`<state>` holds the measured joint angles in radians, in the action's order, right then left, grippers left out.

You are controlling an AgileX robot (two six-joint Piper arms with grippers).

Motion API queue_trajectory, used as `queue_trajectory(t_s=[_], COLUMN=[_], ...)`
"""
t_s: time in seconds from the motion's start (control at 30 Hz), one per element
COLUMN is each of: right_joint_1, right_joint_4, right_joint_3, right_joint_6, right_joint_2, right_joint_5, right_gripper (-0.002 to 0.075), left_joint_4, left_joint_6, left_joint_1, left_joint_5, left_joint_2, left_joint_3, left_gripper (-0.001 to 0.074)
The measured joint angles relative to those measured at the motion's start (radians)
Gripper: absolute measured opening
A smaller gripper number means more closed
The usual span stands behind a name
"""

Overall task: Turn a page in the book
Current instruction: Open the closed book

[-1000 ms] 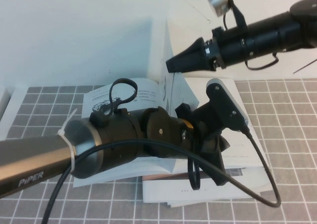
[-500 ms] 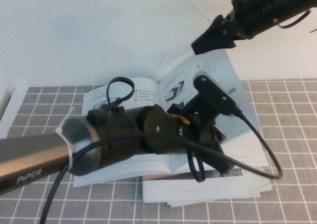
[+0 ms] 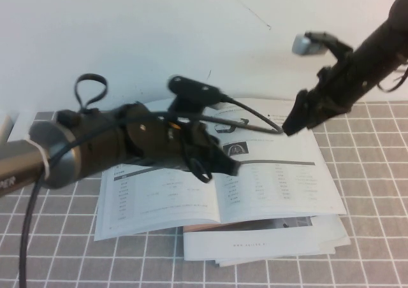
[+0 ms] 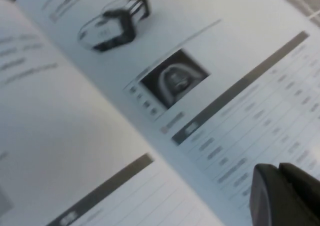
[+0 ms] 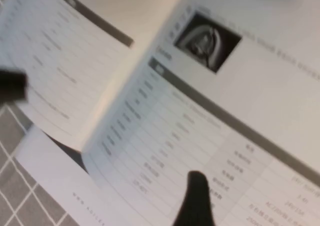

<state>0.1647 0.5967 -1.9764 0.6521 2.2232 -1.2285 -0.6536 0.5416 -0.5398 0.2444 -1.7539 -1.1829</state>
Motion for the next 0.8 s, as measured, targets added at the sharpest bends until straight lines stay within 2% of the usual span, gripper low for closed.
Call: queue_trajectory(t_s=[0.13, 0.27, 0.8], right_joint_1=[-0.004, -0.024, -0.049], right_joint_4=[-0.007, -0.008, -0.035], right_joint_3=[0.033, 0.039, 0.039], right_joint_6=[-0.037, -0.077, -0.123], right_joint_2=[0.054, 0.081, 0.176], right_joint_5=[0.002, 0.021, 0.024], right_gripper=[0.0524, 0.0515, 0.0513], left_joint_4=[0.0, 0.0, 0.0], left_joint_6=[-0.061, -0.071, -0.08], left_joint_1=[0.105, 0.165, 0.176], left_joint_5=[0.104, 0.148, 0.165], left_joint_2=[-0.042, -0.1, -0.166], left_joint_3=[0.0, 0.0, 0.0], left_gripper=[-0.0004, -0.0004, -0.0004])
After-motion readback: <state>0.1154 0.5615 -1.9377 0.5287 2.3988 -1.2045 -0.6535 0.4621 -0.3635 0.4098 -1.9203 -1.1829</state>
